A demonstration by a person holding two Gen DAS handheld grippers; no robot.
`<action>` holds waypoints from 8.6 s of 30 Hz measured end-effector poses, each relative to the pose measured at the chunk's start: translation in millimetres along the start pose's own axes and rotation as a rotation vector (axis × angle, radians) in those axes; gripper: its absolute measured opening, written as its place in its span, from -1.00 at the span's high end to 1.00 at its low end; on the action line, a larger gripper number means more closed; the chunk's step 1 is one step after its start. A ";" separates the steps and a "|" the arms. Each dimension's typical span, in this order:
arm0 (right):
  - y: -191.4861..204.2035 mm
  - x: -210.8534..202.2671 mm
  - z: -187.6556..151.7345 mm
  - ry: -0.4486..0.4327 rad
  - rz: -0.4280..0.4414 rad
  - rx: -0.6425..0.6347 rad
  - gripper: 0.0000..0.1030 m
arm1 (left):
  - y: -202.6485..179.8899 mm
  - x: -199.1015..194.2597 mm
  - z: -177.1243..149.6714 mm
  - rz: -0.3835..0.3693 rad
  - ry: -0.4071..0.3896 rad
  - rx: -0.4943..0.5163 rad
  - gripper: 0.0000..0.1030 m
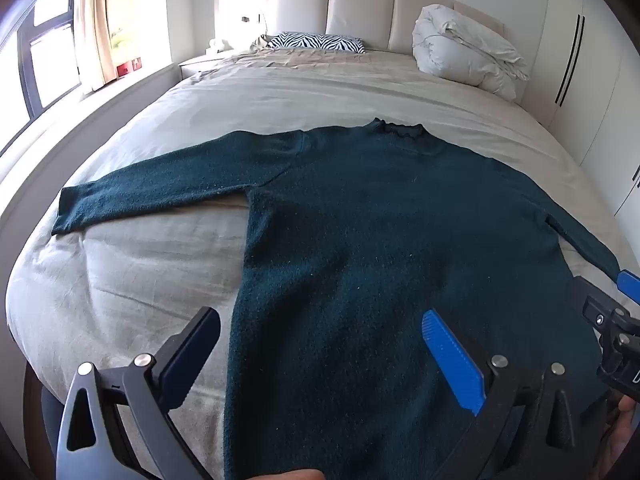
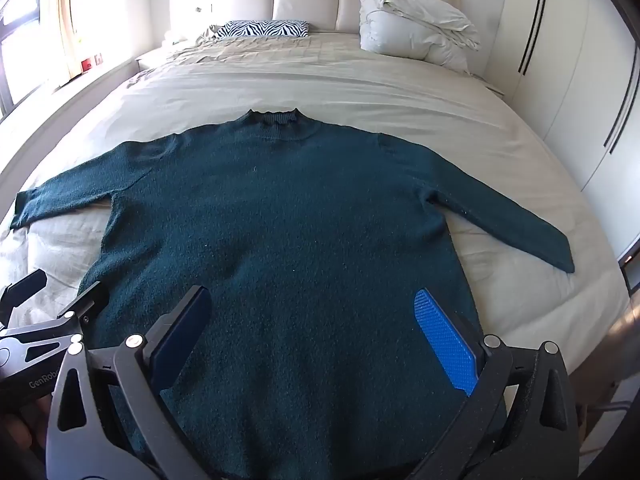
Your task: Fold small clothes
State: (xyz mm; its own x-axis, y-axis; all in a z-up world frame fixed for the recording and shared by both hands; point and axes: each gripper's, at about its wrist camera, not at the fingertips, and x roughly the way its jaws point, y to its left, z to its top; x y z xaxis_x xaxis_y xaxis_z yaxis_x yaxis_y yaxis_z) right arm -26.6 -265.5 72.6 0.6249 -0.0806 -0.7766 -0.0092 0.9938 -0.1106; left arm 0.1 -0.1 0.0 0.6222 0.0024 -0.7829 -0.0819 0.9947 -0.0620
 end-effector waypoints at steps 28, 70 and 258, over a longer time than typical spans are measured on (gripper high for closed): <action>-3.8 2.9 -6.7 0.005 -0.006 0.001 -1.00 | 2.0 4.4 -2.0 -0.006 0.009 -0.011 -1.00; -1.1 8.3 -5.1 0.014 -0.007 0.009 -1.00 | 1.4 4.1 -5.6 -0.009 0.015 -0.013 -1.00; -116.8 351.0 194.7 0.213 0.360 0.535 0.86 | 97.6 181.2 162.9 -0.280 -0.056 -0.127 0.35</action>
State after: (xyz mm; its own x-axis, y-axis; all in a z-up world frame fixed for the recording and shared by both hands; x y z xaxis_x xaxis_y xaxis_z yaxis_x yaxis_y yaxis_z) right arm 345.8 -395.0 -66.3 0.4873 0.3035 -0.8188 0.2337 0.8581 0.4572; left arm 231.7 114.1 -47.0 0.6755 -0.2607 -0.6897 0.0045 0.9368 -0.3497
